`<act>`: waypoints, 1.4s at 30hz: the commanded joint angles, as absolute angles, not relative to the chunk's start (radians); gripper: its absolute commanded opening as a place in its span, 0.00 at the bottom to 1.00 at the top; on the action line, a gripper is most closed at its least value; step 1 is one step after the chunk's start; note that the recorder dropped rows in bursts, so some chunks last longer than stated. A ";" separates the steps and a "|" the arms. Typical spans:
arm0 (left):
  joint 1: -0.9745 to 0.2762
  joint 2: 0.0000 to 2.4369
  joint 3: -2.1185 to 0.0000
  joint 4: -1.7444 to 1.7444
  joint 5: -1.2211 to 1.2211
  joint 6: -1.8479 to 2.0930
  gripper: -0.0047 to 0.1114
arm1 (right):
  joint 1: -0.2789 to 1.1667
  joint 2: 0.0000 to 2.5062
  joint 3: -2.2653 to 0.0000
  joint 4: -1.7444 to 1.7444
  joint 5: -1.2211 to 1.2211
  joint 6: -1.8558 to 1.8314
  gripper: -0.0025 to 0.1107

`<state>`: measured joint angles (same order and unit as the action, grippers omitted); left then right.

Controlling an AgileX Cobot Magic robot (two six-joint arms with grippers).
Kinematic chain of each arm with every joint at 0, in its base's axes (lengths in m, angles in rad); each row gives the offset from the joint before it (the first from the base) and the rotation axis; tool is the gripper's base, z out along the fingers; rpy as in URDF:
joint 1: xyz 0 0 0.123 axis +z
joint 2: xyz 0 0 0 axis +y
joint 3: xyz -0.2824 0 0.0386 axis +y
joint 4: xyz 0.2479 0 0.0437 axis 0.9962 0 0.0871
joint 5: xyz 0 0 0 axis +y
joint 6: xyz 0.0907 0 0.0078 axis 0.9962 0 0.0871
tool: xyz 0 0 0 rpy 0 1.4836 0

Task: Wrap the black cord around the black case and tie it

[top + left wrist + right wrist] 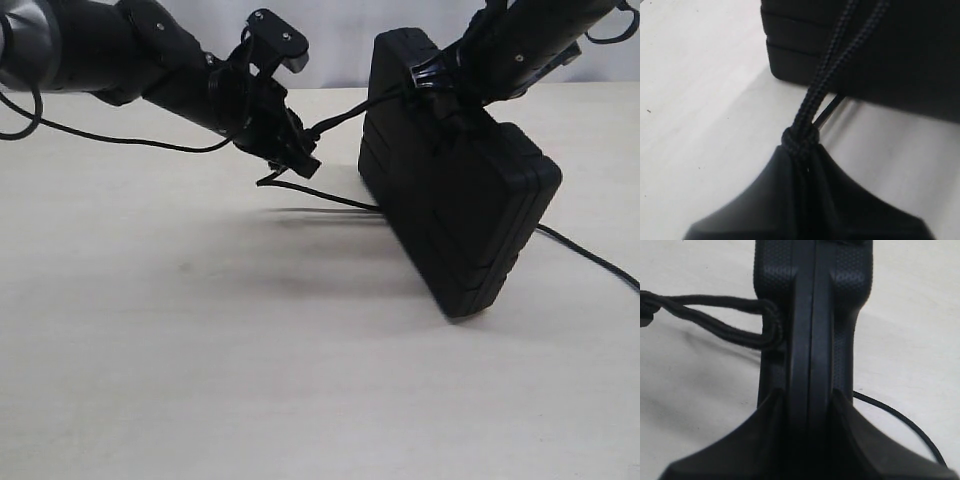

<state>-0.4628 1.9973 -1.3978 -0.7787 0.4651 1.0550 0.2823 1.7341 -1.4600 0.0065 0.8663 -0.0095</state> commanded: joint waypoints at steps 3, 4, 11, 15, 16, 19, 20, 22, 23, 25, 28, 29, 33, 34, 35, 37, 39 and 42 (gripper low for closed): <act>-0.501 1.990 -1.399 -0.643 0.455 1.021 0.04 | 0.282 1.731 -1.453 0.011 0.918 -0.021 0.19; -0.501 1.990 -1.399 -0.620 0.445 0.993 0.04 | 0.282 1.731 -1.453 0.011 0.920 -0.021 0.19; -0.500 1.990 -1.399 -0.532 0.386 0.844 0.04 | 0.294 1.731 -1.453 0.006 0.924 -0.021 0.19; -0.502 1.990 -1.399 -0.532 0.386 0.841 0.04 | 0.324 1.731 -1.453 0.000 0.916 -0.030 0.19; -0.502 1.990 -1.399 -0.532 0.392 0.841 0.04 | 0.329 1.731 -1.453 0.000 0.916 -0.030 0.19; -0.502 1.990 -1.399 -0.532 0.415 0.841 0.04 | 0.340 1.731 -1.453 0.000 0.915 -0.030 0.19; -0.502 1.990 -1.399 -0.532 0.426 0.841 0.04 | 0.340 1.731 -1.453 0.000 0.915 -0.030 0.19; -0.502 1.990 -1.399 -0.532 0.458 0.840 0.04 | 0.340 1.731 -1.453 0.000 0.917 -0.030 0.19; -0.502 1.990 -1.399 -0.526 0.474 0.838 0.04 | 0.340 1.731 -1.453 -0.009 0.917 -0.030 0.19; -0.502 1.990 -1.399 -0.459 0.509 0.776 0.04 | 0.340 1.731 -1.453 -0.016 0.917 -0.030 0.19; -0.502 1.990 -1.411 -0.222 0.557 0.561 0.04 | 0.340 1.731 -1.453 -0.016 0.917 -0.030 0.19; -0.502 1.990 -1.423 -0.153 0.585 0.490 0.04 | 0.340 1.731 -1.453 -0.016 0.917 -0.030 0.19; -0.503 1.980 -1.481 -0.146 0.671 0.441 0.04 | 0.340 1.731 -1.453 -0.016 0.923 -0.030 0.19; -0.509 1.977 -1.494 -0.152 0.679 0.441 0.04 | 0.340 1.731 -1.453 -0.016 0.927 -0.030 0.19; -0.516 1.975 -1.506 -0.152 0.682 0.441 0.04 | 0.340 1.731 -1.453 -0.016 0.930 -0.030 0.19; -0.536 1.972 -1.533 -0.152 0.704 0.436 0.04 | 0.340 1.731 -1.453 -0.016 0.931 -0.030 0.19; -0.557 1.972 -1.555 -0.151 0.720 0.420 0.04 | 0.340 1.731 -1.453 -0.016 0.931 -0.030 0.19; -0.583 1.972 -1.587 -0.136 0.746 0.383 0.04 | 0.340 1.731 -1.453 -0.016 0.929 -0.030 0.19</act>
